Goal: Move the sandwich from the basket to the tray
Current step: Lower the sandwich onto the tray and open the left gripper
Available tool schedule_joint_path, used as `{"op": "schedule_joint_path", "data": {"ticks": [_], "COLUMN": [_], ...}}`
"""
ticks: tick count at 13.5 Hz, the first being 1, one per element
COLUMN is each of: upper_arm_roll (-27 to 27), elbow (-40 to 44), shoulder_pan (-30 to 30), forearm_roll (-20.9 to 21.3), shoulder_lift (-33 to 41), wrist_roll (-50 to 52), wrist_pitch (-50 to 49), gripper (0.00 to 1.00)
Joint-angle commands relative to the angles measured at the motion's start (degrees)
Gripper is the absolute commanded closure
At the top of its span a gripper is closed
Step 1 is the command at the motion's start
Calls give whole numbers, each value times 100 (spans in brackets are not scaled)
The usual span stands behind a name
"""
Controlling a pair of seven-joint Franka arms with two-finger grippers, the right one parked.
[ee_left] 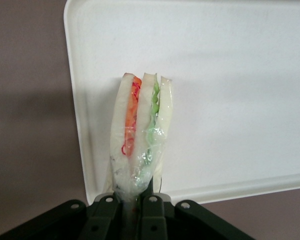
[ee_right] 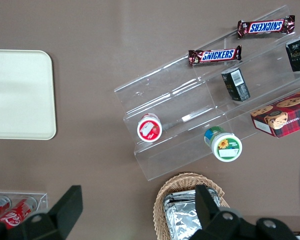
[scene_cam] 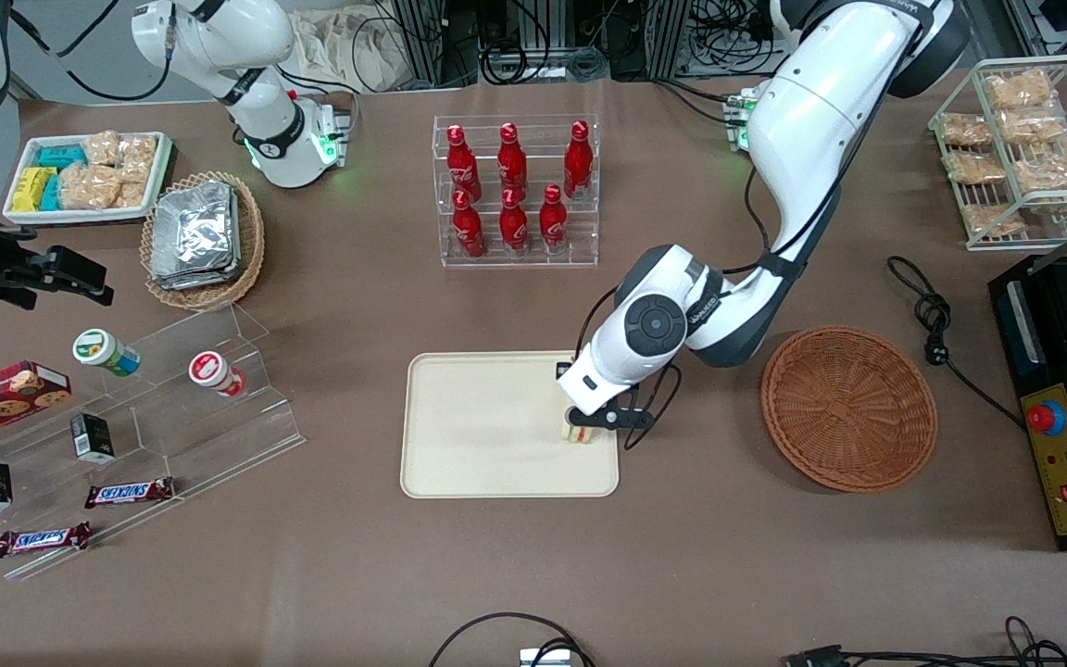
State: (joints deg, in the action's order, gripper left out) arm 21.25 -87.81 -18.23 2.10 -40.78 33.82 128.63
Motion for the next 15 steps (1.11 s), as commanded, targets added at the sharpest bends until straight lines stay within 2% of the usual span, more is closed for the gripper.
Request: {"op": "schedule_joint_path", "data": {"ticks": [1, 3, 4, 5, 6, 7, 10, 15], "upper_arm_roll": [-7, -7, -7, -15, -15, -15, -7, -94], "elbow": [141, 150, 150, 150, 167, 168, 115, 133], "shoulder_pan": [3, 4, 12, 30, 39, 47, 214, 381], "forearm_roll": [89, 71, 88, 97, 97, 80, -8, 88], "shoulder_lift": [-193, -273, -282, -273, -238, -168, 331, 1720], "wrist_roll": [-33, -16, -33, -42, -51, -34, 45, -42], "wrist_pitch": [153, 390, 556, 645, 646, 646, 340, -1671], "gripper": [80, 66, 52, 23, 8, 1, 0, 0]}}
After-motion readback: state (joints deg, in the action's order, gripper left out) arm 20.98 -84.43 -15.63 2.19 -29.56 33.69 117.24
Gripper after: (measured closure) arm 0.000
